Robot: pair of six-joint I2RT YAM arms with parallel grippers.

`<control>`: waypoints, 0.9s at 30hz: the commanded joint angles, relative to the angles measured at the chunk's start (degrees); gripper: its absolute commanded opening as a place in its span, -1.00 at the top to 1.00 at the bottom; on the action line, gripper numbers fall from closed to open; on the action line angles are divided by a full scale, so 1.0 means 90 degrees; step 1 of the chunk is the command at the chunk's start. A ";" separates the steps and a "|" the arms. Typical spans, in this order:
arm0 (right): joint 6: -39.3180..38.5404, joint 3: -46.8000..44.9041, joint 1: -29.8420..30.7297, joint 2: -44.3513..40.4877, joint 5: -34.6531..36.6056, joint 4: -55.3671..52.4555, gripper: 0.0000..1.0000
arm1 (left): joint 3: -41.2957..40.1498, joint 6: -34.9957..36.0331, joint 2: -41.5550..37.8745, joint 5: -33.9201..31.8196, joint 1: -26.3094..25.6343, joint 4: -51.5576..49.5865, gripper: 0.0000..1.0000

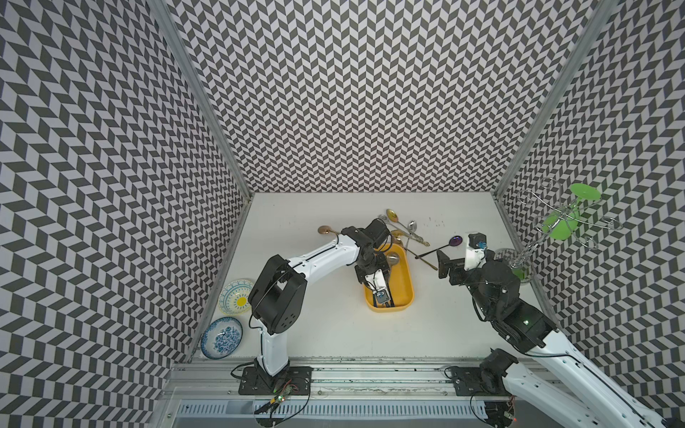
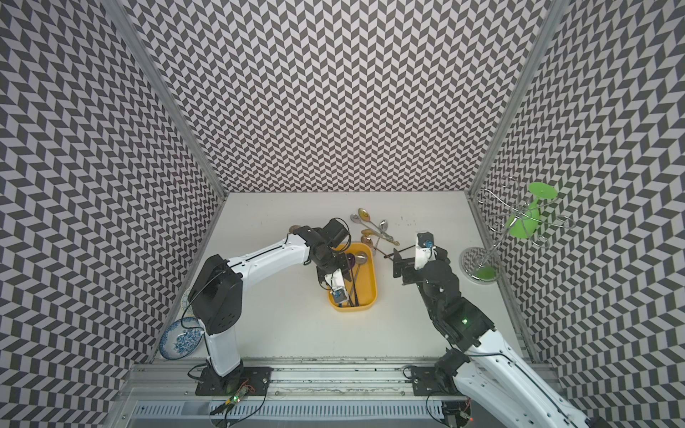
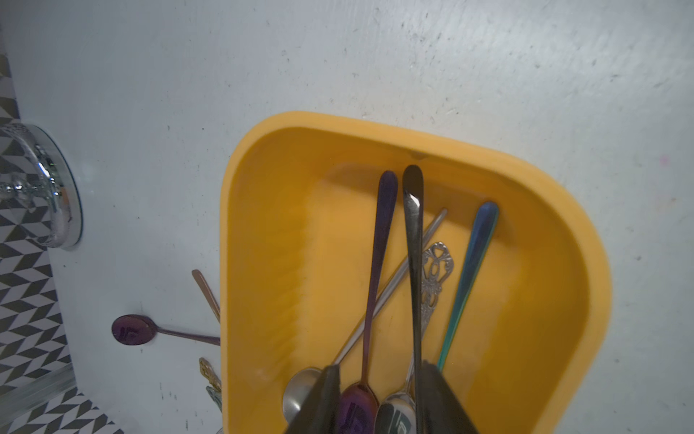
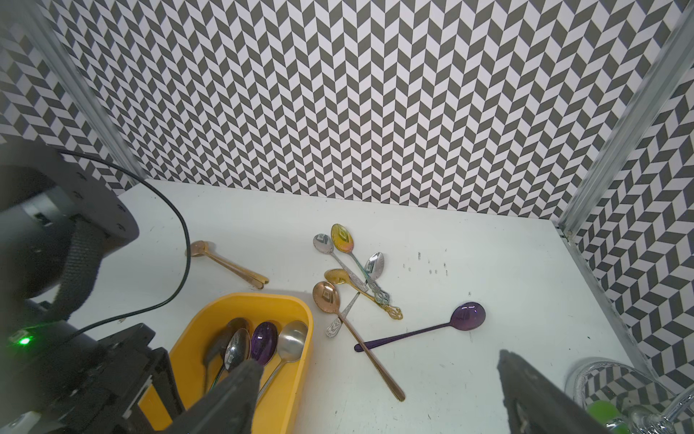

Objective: Put the spoon into the storage box
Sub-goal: Place the spoon in the storage box, then adjust the storage box at the center of the board.

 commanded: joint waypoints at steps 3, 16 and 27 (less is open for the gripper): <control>0.0000 -0.0107 0.0036 0.0065 -0.0021 0.0335 -0.99 | 0.0239 0.1252 -0.0592 0.0260 -0.0043 -0.0255 -0.99; 0.1008 0.0861 -0.0094 0.1894 -0.0077 -0.0483 -0.99 | 0.0789 -0.3776 -0.1437 0.0020 -0.0025 0.0989 -0.99; 0.1671 0.2403 -0.0899 0.3646 -0.1393 -0.0785 -0.99 | 0.0407 -0.8127 -0.2055 -0.1474 0.0540 0.3138 -0.99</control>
